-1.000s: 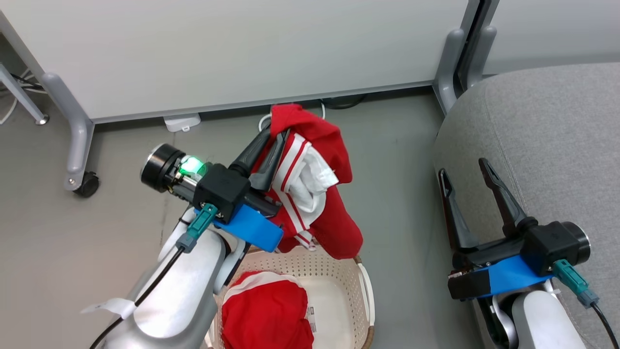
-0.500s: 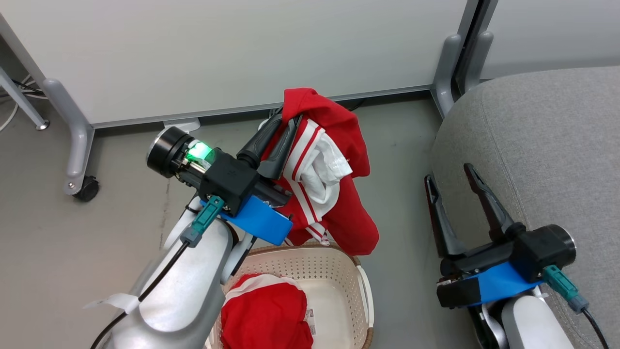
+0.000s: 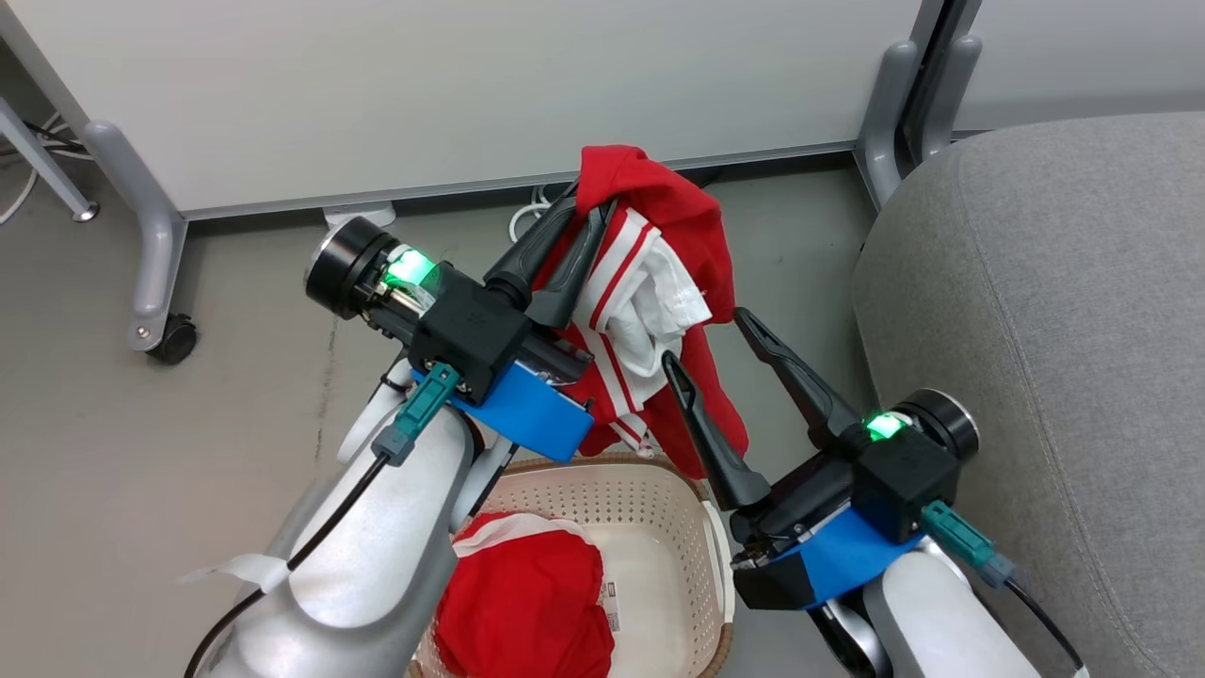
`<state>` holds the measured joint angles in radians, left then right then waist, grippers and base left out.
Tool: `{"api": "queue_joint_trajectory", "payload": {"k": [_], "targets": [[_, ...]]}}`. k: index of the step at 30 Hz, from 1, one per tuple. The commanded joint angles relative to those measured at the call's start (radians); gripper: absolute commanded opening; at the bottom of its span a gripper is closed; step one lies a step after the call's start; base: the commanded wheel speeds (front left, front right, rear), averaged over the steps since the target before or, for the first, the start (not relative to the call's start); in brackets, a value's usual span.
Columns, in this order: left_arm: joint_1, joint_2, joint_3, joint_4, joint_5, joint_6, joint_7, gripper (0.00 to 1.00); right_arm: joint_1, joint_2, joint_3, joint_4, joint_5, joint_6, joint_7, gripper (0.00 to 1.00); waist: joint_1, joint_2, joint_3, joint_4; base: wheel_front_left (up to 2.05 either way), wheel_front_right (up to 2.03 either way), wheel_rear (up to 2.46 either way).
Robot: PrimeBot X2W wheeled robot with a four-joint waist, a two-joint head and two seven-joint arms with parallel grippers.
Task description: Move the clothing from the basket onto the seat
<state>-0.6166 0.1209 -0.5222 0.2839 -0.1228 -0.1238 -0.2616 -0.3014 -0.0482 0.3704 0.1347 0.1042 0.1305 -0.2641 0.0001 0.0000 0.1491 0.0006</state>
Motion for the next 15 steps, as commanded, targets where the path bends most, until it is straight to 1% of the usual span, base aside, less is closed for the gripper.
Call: {"api": "queue_joint_trajectory", "payload": {"k": [1, 6, 15], "targets": [[-0.019, -0.004, -0.001, -0.002, 0.003, -0.002, -0.005, 0.0, -0.019, -0.004, 0.009, 0.014, 0.001, 0.0, -0.001, 1.0, -0.0001, 0.0, 0.003, 0.004, 0.0, 0.0, 0.0], [-0.03, -0.02, -0.021, -0.011, 0.006, -0.005, -0.005, 0.0, -0.081, -0.004, 0.041, 0.073, 0.0, 0.0, -0.001, 1.0, -0.0001, 0.0, 0.014, 0.018, 0.0, 0.0, 0.0], [-0.04, -0.051, -0.057, -0.037, -0.005, -0.007, -0.005, 0.0, -0.148, -0.004, 0.038, 0.158, 0.021, 0.0, 0.0, 1.0, -0.0001, 0.0, 0.027, 0.051, 0.0, 0.0, 0.0]]}}
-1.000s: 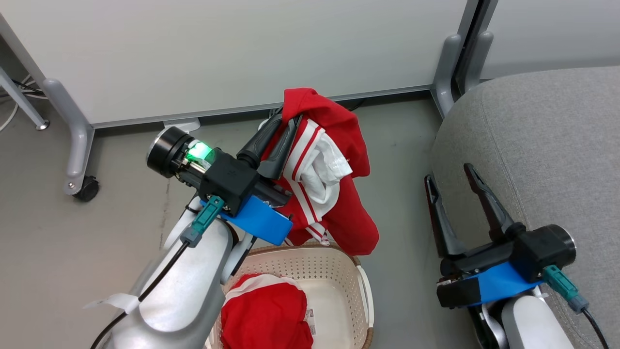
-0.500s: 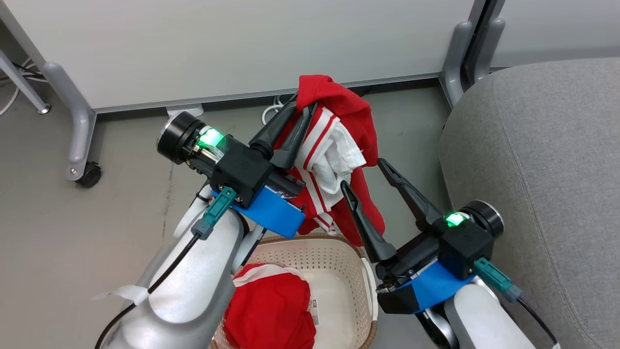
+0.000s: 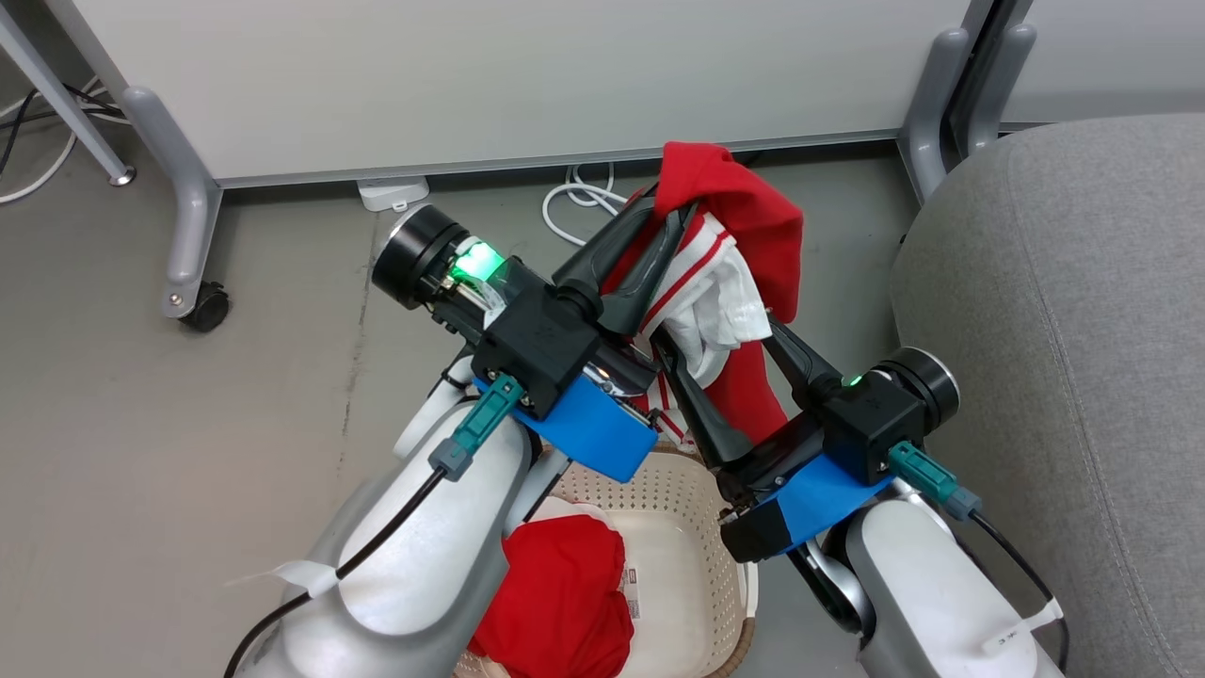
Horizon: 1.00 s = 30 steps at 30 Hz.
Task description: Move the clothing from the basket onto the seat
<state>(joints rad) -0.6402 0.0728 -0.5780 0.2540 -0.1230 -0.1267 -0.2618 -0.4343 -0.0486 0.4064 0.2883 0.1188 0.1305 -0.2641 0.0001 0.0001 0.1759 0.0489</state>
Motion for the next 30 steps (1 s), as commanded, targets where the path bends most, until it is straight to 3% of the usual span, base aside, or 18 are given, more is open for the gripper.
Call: {"api": "queue_joint_trajectory", "payload": {"k": [1, 10, 11, 12, 30], "targets": [[-0.016, -0.006, -0.005, -0.011, -0.007, -0.002, -0.005, 0.0, -0.019, -0.003, 0.005, 0.011, 0.011, 0.0, -0.001, 1.0, -0.0001, -0.0001, 0.001, 0.005, 0.0, 0.0, 0.0], [-0.022, -0.02, -0.033, -0.034, -0.018, -0.003, -0.005, 0.0, -0.047, -0.003, 0.03, 0.046, 0.062, 0.0, -0.001, 1.0, -0.0001, -0.0001, 0.003, 0.024, 0.0, 0.0, 0.0], [-0.022, -0.02, -0.034, -0.036, -0.019, -0.003, -0.005, 0.0, -0.048, -0.003, 0.03, 0.048, 0.064, 0.0, -0.001, 0.4, -0.0001, -0.0001, 0.003, 0.026, 0.0, 0.0, 0.0], [-0.021, -0.021, -0.034, -0.038, -0.02, -0.003, -0.005, 0.0, -0.049, -0.003, 0.033, 0.047, 0.069, 0.0, -0.001, 0.0, -0.0001, -0.0001, 0.003, 0.026, 0.0, 0.0, 0.0], [0.0, -0.023, -0.023, -0.018, -0.013, -0.003, -0.005, 0.0, -0.035, -0.003, 0.041, 0.043, 0.085, 0.0, -0.001, 0.0, -0.0001, -0.0001, -0.006, 0.014, 0.0, 0.0, 0.0]]}}
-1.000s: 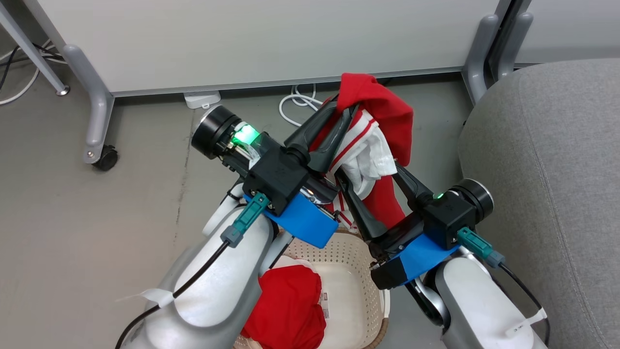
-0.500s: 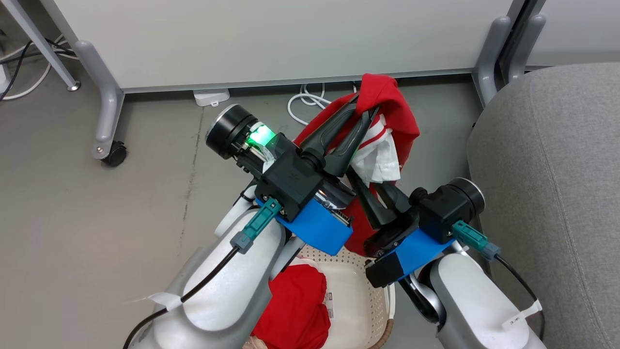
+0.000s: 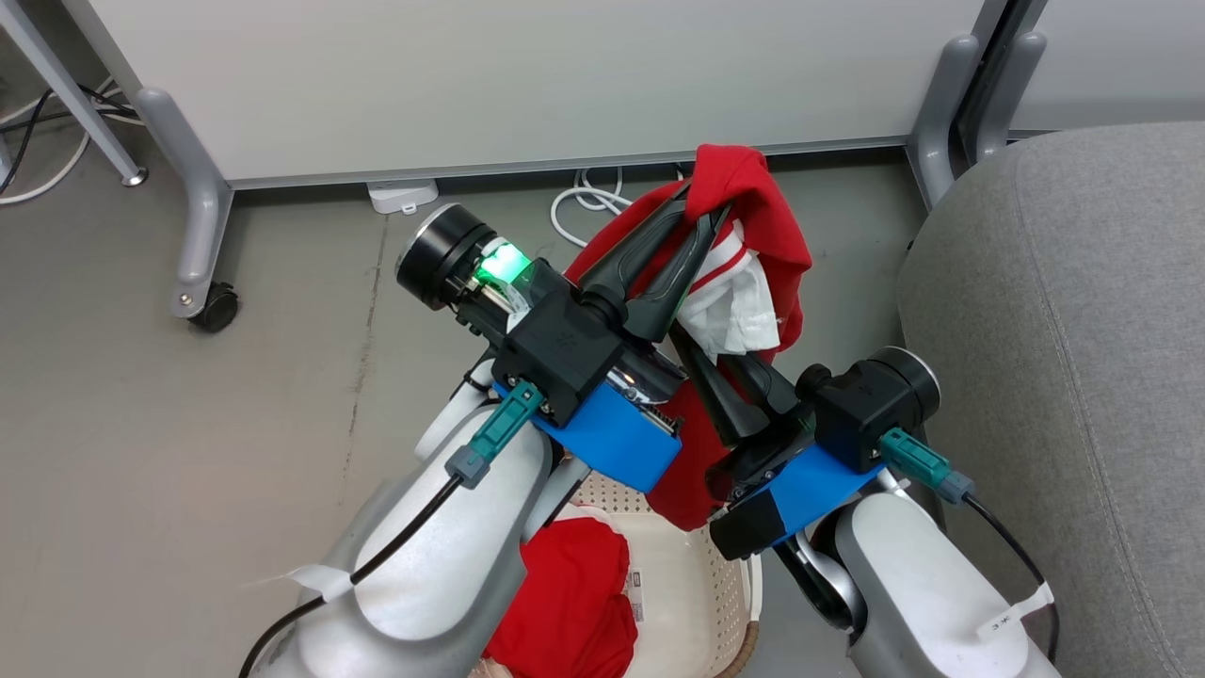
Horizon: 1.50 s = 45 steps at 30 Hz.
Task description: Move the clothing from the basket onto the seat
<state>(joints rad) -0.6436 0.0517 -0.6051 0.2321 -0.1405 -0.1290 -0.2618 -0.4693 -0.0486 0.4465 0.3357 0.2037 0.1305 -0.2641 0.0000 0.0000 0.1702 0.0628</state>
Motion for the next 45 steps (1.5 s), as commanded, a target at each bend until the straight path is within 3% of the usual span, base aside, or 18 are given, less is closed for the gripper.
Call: {"api": "queue_joint_trajectory", "payload": {"k": [1, 6, 7, 8, 9, 30, 45], "targets": [[0.004, -0.002, 0.003, 0.005, 0.004, 0.0, -0.005, 0.0, 0.001, -0.003, 0.001, -0.005, 0.001, 0.0, -0.001, 0.0, 0.0, 0.0, -0.001, -0.001, 0.0, 0.0, 0.0], [0.007, -0.002, 0.0, 0.009, 0.005, -0.001, -0.005, 0.0, 0.004, -0.003, 0.001, -0.008, 0.004, 0.0, -0.001, 0.0, 0.0, 0.0, -0.002, -0.002, 0.0, 0.0, 0.0], [0.014, -0.001, 0.002, 0.02, -0.007, -0.001, -0.005, 0.19, 0.006, -0.003, 0.0, -0.009, 0.005, 0.0, -0.001, 0.0, 0.0, 0.0, -0.002, -0.003, 0.0, 0.0, 0.0], [0.014, -0.001, 0.002, 0.02, -0.007, -0.001, -0.005, 0.19, 0.006, -0.003, 0.0, -0.009, 0.005, 0.0, -0.001, 0.0, 0.0, 0.0, -0.002, -0.003, 0.0, 0.0, 0.0], [0.015, -0.001, -0.001, 0.024, -0.012, -0.001, -0.004, 1.0, 0.007, -0.003, 0.0, -0.01, 0.006, 0.0, -0.001, 0.0, 0.0, 0.0, -0.003, -0.003, 0.0, 0.0, 0.0], [-0.006, -0.001, -0.003, 0.034, -0.002, 0.001, -0.004, 1.0, 0.002, -0.003, -0.031, -0.009, 0.008, 0.0, -0.001, 0.0, 0.0, 0.0, 0.024, -0.015, 0.0, 0.0, 0.0], [0.015, 0.012, -0.025, 0.069, 0.004, -0.001, -0.004, 1.0, 0.012, -0.003, -0.136, -0.027, -0.036, 0.0, -0.001, 0.0, 0.0, 0.0, 0.072, -0.092, 0.0, 0.0, 0.0]]}}
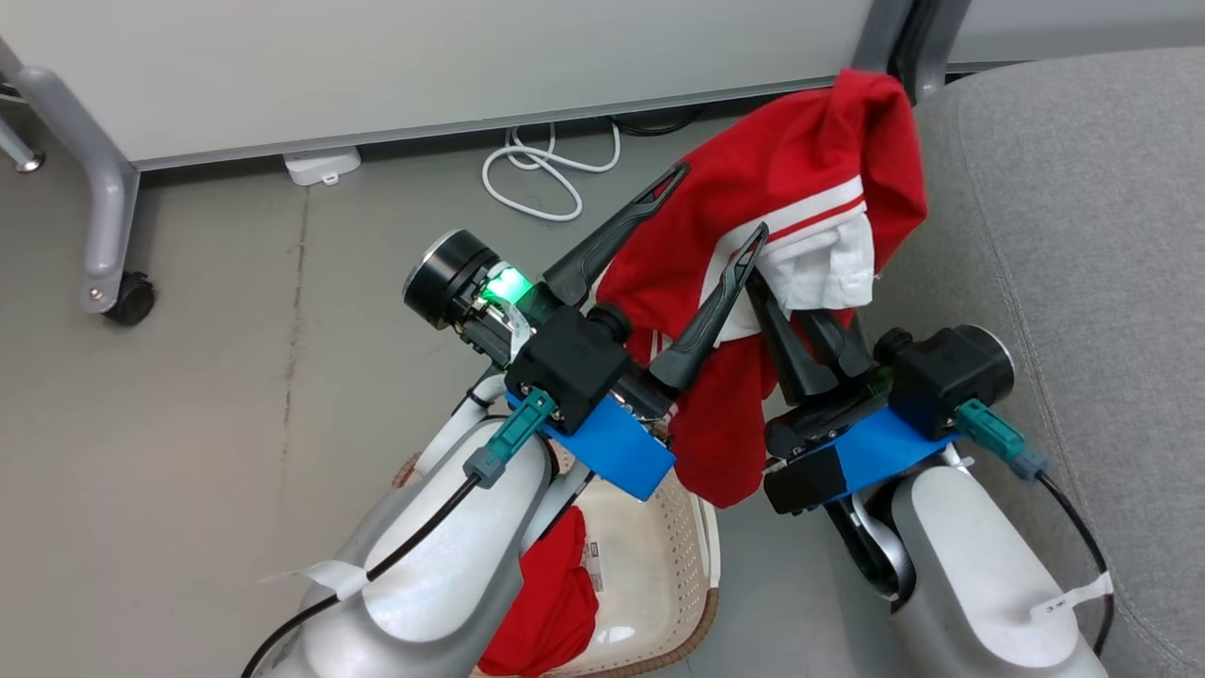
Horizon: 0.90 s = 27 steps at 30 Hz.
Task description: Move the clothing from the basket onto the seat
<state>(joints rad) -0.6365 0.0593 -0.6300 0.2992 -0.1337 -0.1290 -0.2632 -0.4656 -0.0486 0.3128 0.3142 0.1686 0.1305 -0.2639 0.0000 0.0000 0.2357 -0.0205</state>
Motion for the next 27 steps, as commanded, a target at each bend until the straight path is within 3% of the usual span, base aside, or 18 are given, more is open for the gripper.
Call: {"api": "queue_joint_trajectory", "payload": {"k": [1, 27], "targets": [[0.009, 0.007, -0.004, 0.005, -0.004, -0.001, -0.003, 1.0, 0.01, -0.003, -0.013, -0.008, -0.006, 0.0, -0.001, 0.0, 0.0, 0.0, 0.01, -0.017, 0.0, 0.0, 0.0], [-0.006, 0.087, -0.11, 0.05, -0.042, -0.002, -0.003, 1.0, 0.084, -0.002, -0.257, -0.071, -0.072, 0.0, -0.001, 0.0, 0.0, 0.0, 0.079, -0.241, 0.0, 0.0, 0.0]]}}
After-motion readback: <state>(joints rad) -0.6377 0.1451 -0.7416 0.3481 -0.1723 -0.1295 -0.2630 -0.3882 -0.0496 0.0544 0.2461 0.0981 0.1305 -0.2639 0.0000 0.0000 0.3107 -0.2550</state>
